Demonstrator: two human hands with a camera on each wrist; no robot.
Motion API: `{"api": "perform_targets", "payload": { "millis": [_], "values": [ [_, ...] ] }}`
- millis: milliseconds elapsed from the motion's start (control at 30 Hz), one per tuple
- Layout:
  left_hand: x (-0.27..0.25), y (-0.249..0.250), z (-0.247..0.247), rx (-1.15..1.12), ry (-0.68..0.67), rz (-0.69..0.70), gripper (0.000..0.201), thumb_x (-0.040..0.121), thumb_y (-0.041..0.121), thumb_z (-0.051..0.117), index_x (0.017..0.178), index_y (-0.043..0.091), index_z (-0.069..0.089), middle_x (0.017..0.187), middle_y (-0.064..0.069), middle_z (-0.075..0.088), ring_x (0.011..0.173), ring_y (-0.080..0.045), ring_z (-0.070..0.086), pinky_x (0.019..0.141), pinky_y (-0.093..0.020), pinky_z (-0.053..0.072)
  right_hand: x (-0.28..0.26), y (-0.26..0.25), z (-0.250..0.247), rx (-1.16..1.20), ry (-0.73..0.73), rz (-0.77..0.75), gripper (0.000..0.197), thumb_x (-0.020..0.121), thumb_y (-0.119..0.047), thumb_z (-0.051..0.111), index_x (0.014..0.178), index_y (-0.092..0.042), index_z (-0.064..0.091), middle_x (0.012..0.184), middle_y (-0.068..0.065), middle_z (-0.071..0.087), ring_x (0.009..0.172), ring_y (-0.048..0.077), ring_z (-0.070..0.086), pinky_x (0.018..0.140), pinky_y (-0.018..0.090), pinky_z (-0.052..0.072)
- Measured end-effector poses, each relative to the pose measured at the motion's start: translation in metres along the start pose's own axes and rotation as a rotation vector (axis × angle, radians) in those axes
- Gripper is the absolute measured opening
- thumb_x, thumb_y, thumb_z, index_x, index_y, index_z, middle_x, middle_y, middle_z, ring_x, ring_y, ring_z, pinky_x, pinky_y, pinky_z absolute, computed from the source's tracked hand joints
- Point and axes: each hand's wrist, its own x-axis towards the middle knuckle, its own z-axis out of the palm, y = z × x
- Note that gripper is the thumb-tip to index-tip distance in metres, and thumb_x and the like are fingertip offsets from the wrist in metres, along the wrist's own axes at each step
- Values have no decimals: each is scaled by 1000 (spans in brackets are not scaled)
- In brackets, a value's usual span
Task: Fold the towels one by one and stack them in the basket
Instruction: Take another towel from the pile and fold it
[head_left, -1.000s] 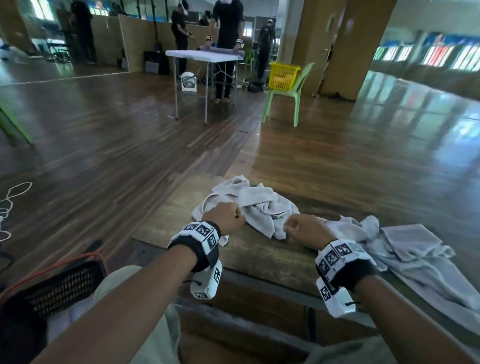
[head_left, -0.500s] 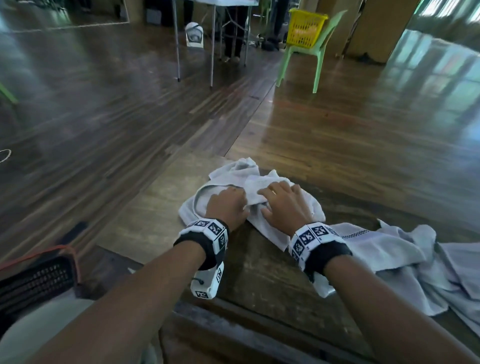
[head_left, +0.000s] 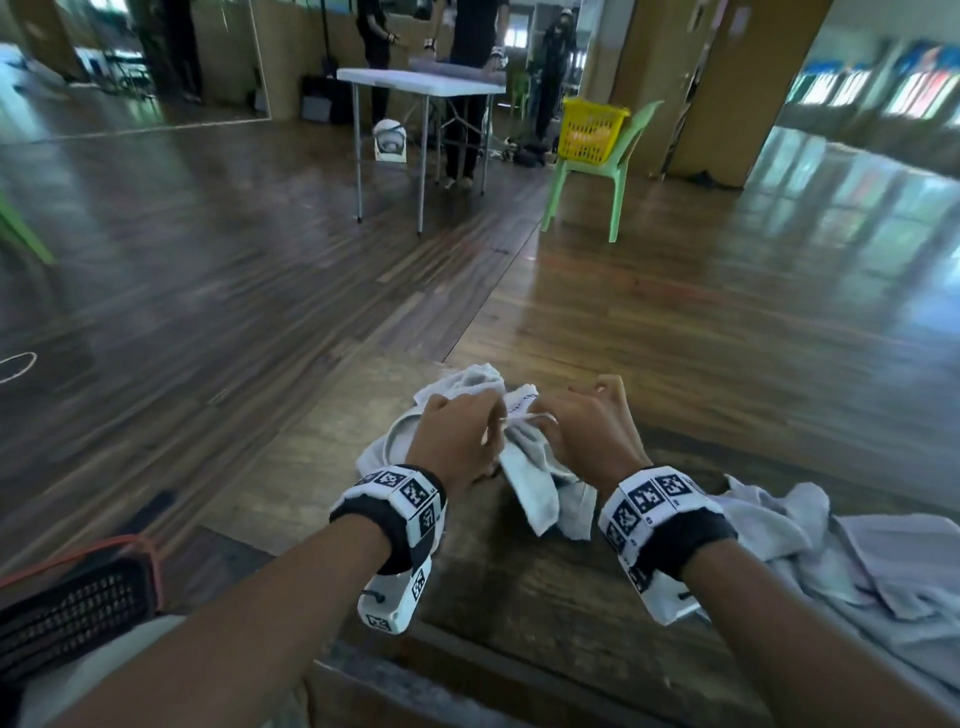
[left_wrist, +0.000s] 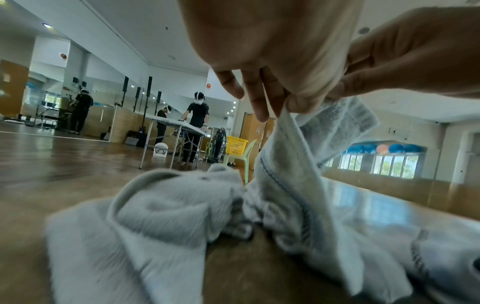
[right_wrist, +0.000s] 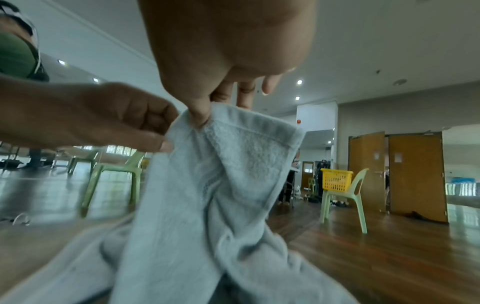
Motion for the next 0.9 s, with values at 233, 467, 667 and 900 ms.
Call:
{"api": "perform_targets", "payload": {
  "millis": [233,467,667,900],
  "values": [
    [26,43,-74,-64,37,87,12,91,26,50,98,20,57,89,1,67,85,-21,60,76,-29,35,15,14,-133,-48,66,67,9,84,-24,59,81,-31,65,72,-10,63,85,17,57,85,36,19],
    [40,54,-152,48,109,235,15,89,27,47,92,19,59,77,0,66,77,-26,63,78,-32,36,17,42,-228,-124,137,144,15,93,-33,49,92,-35,65,81,-12,63,89,12,55,88,35,19],
    [63,44,-219,231,172,254,14,89,24,44,82,22,56,75,6,64,75,-19,59,84,-35,31,19,66,-283,-170,236,193,16,92,-40,51,93,-33,64,87,-6,64,91,17,54,89,37,21],
    [86,72,-315,187,352,380,14,90,30,57,87,22,69,68,10,61,62,-13,56,76,-31,40,25,73,-333,-318,174,153,17,91,-37,54,95,-24,63,72,-12,47,86,16,48,93,38,22]
  ]
}}
